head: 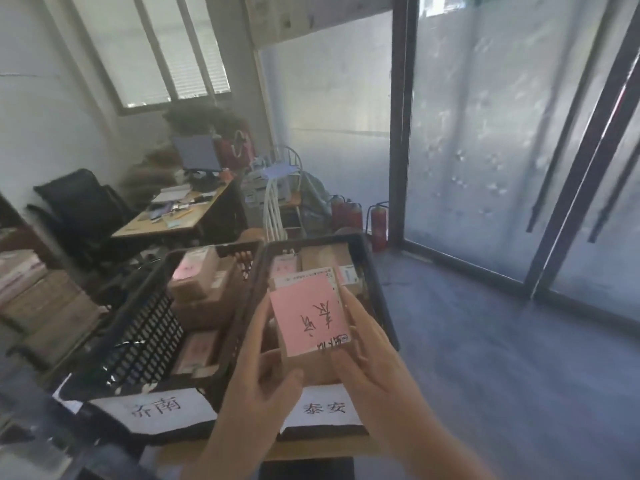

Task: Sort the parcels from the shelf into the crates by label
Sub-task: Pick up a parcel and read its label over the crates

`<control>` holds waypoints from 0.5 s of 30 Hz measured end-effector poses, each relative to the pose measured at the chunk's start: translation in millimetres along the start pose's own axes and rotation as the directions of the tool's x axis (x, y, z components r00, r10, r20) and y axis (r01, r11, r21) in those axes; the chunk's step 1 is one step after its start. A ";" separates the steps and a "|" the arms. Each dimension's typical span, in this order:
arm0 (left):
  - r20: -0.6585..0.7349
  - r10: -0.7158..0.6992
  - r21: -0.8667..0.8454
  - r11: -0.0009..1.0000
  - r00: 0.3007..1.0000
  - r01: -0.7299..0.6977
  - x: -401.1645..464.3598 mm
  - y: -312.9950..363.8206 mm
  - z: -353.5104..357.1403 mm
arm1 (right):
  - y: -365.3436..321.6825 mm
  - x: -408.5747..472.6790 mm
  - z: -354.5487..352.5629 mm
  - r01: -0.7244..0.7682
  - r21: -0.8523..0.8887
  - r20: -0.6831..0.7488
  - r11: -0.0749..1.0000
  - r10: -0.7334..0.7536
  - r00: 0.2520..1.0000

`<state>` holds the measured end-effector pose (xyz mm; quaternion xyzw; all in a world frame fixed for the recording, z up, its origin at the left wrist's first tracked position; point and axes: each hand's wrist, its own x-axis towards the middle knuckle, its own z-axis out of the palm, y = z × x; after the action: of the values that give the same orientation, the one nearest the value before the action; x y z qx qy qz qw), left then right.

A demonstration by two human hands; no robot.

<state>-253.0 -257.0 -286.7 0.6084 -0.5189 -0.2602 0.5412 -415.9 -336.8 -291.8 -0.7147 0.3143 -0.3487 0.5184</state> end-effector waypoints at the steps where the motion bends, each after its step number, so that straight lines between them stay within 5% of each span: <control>1: 0.011 -0.012 -0.002 1.000 1.000 0.012 7.5 -3.2 3.0 | 3.6 7.3 0.8 -0.036 -0.022 -0.018 0.999 0.035 0.999; 8: 0.216 -0.234 -0.112 0.959 0.948 0.262 66.7 -26.6 -1.8 | 20.6 72.4 2.6 -0.214 -0.216 -0.263 0.953 0.155 0.952; 12: 0.299 -0.266 -0.099 0.947 0.916 0.307 110.3 -48.7 -20.0 | 32.5 113.0 10.7 -0.290 -0.253 -0.315 0.923 0.205 0.927; 15: 0.234 -0.230 -0.033 0.969 0.945 0.244 140.6 -79.3 -35.9 | 58.8 136.6 24.0 -0.361 -0.266 -0.362 0.894 0.254 0.897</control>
<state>-147.9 -381.4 -315.9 0.6156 -0.4923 -0.4074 0.4612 -324.9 -450.6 -330.0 -0.6651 0.5573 -0.3148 0.3846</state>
